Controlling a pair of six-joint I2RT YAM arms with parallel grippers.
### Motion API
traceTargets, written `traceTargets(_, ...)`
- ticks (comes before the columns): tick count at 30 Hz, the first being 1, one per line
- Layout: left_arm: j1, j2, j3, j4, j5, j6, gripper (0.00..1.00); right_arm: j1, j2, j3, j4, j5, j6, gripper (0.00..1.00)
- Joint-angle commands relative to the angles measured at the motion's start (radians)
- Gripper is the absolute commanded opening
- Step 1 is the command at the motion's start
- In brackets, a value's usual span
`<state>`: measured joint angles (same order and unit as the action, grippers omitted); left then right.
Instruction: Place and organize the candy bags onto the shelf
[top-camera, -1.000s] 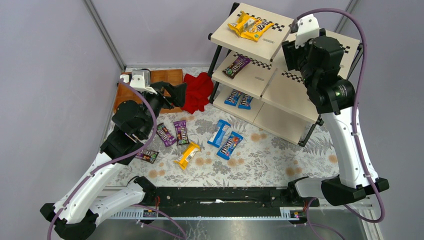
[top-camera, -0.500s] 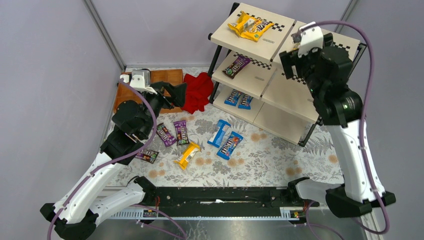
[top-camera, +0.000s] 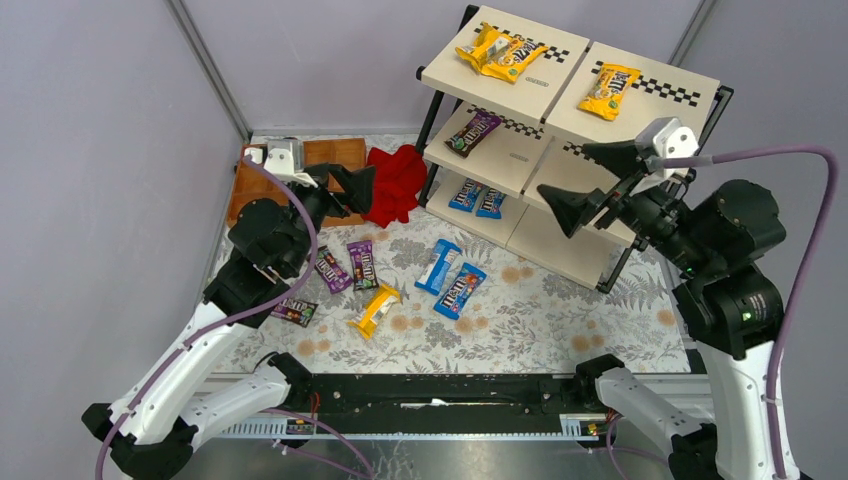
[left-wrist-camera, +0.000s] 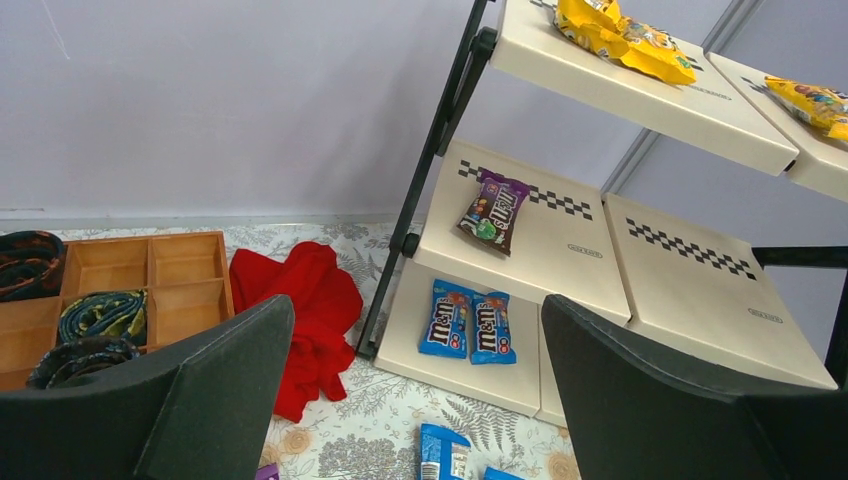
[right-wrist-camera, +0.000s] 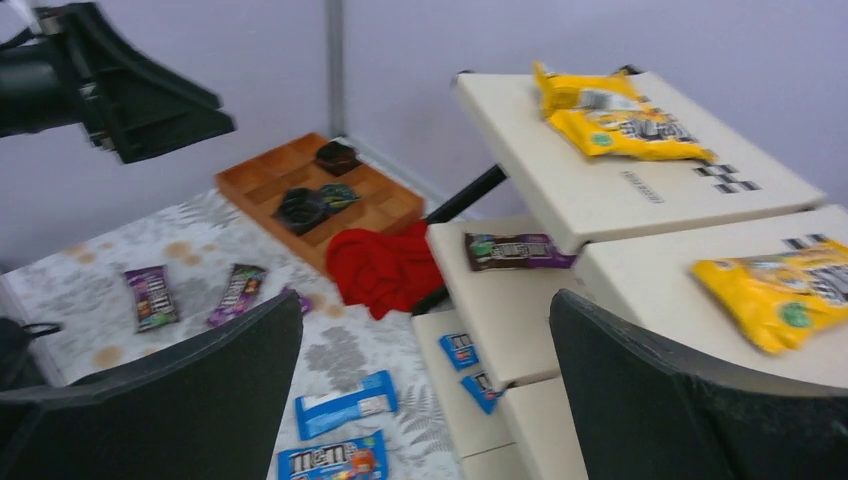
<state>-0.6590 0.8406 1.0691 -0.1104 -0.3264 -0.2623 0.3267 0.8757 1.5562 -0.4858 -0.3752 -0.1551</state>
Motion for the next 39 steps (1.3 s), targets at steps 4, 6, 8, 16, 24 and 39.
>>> traceTargets(4,-0.002,-0.019,-0.007,0.042,-0.066,0.006,0.99,-0.004,0.048,-0.062,-0.038,-0.333,0.143,1.00)
traceTargets(6,-0.002,-0.025,-0.007,0.041,-0.087,0.006,0.99,-0.002,0.060,-0.093,-0.032,-0.376,0.177,1.00)
traceTargets(8,-0.001,-0.035,-0.014,0.047,-0.116,0.006,0.99,0.013,0.059,-0.137,-0.005,-0.376,0.203,1.00)
traceTargets(16,0.010,-0.053,-0.034,0.054,-0.211,-0.006,0.99,0.482,0.194,-0.230,0.063,0.025,0.238,1.00)
traceTargets(24,0.009,-0.034,-0.031,-0.107,-0.261,-0.121,0.99,0.566,0.399,-0.415,0.316,0.119,0.488,1.00)
traceTargets(39,0.009,-0.005,-0.244,-0.733,0.061,-0.612,0.92,0.564,0.747,-0.577,0.720,-0.021,0.783,0.96)
